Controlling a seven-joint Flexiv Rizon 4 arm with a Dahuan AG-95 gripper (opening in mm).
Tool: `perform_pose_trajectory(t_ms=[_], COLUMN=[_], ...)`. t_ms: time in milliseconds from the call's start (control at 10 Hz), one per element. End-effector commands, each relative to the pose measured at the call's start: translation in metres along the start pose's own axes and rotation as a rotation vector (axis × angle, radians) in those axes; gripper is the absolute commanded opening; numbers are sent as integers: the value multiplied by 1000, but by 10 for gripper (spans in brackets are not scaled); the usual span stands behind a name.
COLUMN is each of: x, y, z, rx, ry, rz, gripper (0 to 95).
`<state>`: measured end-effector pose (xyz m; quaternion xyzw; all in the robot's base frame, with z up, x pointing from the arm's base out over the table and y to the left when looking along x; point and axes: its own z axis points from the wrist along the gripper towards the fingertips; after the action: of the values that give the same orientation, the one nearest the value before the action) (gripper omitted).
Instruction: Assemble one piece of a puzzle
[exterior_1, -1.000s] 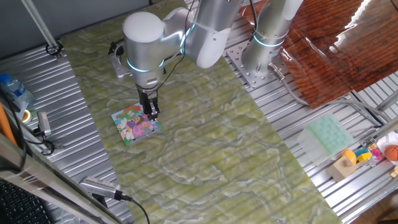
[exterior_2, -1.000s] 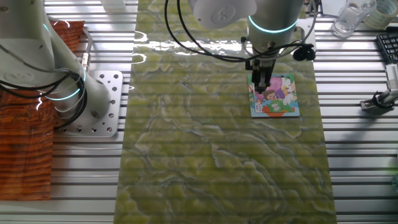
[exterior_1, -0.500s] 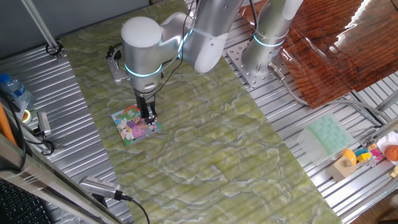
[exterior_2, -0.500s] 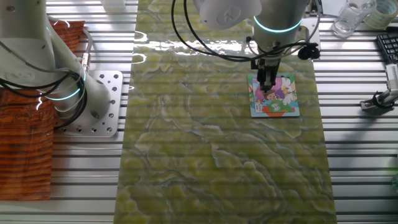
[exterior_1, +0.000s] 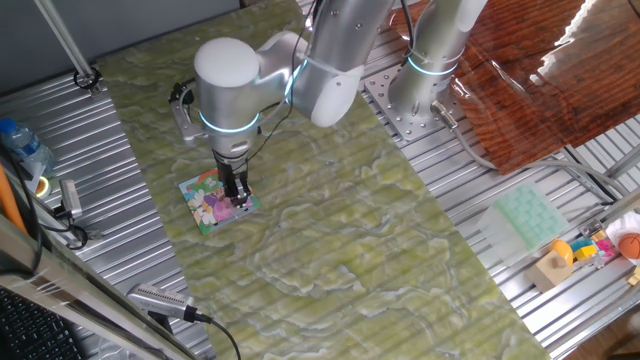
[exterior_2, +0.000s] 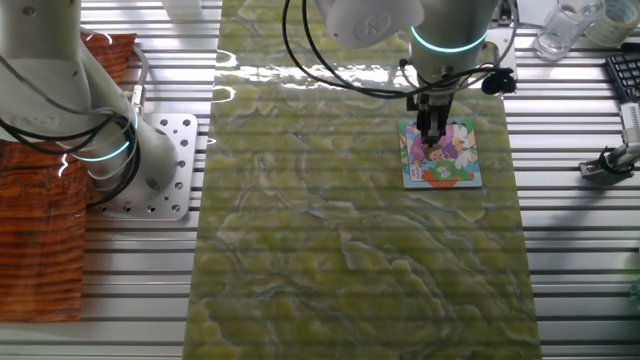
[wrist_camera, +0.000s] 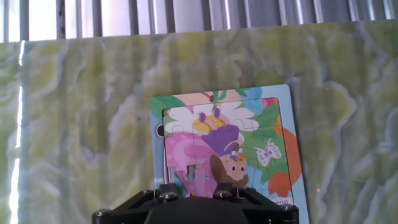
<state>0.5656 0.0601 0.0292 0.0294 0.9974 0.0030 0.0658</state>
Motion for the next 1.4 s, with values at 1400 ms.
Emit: perform_pose_trajectory(t_ms=[1400], x=[1], y=[10], z=[17], rx=[1], ry=[16], rz=[-24], gripper=[0])
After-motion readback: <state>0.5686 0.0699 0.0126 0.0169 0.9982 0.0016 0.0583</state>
